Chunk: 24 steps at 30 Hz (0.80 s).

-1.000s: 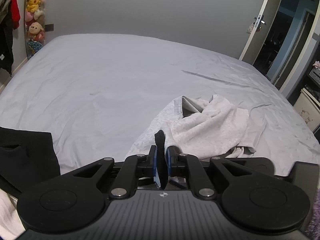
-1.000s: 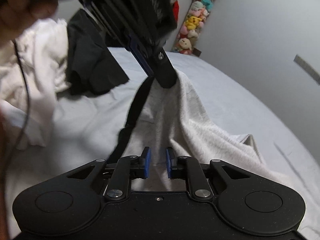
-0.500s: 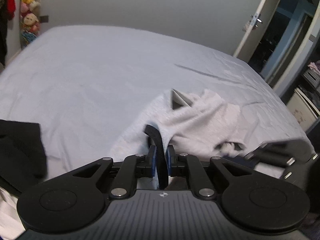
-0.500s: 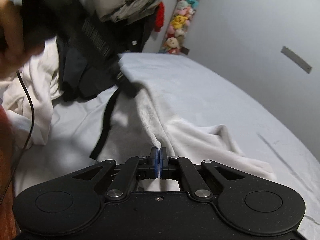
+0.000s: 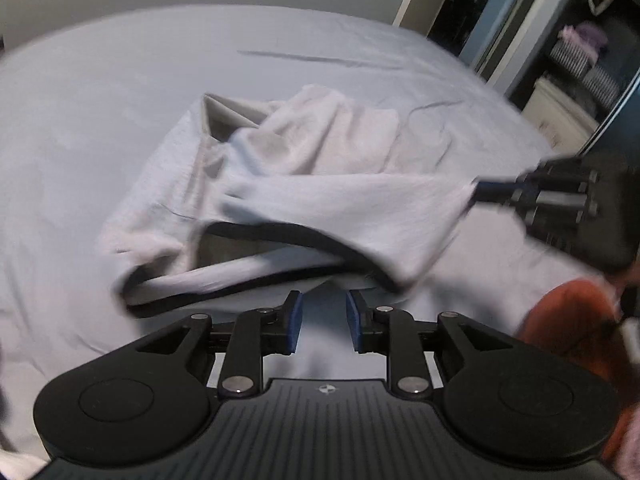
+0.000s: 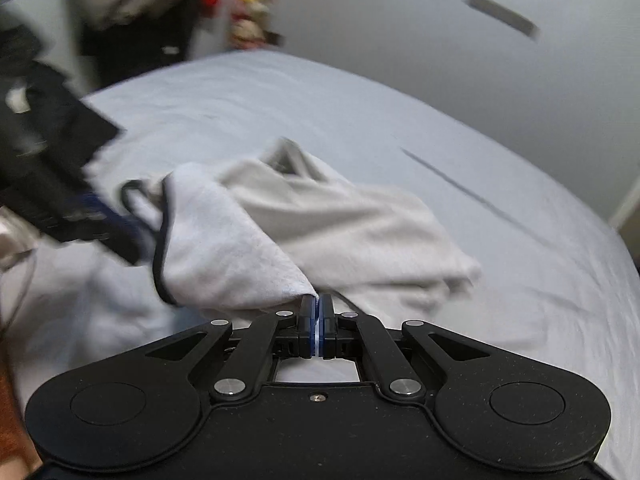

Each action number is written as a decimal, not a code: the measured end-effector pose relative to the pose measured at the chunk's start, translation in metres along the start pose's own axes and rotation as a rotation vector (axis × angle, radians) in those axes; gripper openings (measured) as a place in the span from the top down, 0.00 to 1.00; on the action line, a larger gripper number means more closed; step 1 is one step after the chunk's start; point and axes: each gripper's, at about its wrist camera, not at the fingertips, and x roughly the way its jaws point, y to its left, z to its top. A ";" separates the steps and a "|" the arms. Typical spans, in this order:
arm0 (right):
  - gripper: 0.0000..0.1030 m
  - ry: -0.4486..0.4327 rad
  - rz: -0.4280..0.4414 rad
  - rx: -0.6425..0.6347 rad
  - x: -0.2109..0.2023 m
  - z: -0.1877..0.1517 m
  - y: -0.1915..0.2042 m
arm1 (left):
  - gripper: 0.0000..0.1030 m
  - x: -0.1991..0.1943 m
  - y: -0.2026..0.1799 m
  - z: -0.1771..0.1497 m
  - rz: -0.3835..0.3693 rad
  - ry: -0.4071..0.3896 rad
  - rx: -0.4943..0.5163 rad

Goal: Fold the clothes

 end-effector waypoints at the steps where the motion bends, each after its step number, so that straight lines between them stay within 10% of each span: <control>1: 1.00 0.001 -0.028 0.014 0.003 -0.002 -0.007 | 0.78 -0.003 0.005 -0.001 0.017 0.001 0.001; 12: 1.00 0.034 -0.061 0.048 0.023 -0.011 -0.031 | 0.73 -0.025 0.075 -0.014 0.185 -0.012 -0.071; 18: 1.00 0.046 -0.193 0.127 0.033 -0.009 -0.055 | 0.73 -0.005 0.044 -0.018 0.326 -0.020 0.319; 24: 0.99 0.050 -0.078 0.137 0.024 -0.012 -0.068 | 0.73 0.019 0.028 -0.003 0.399 0.044 0.676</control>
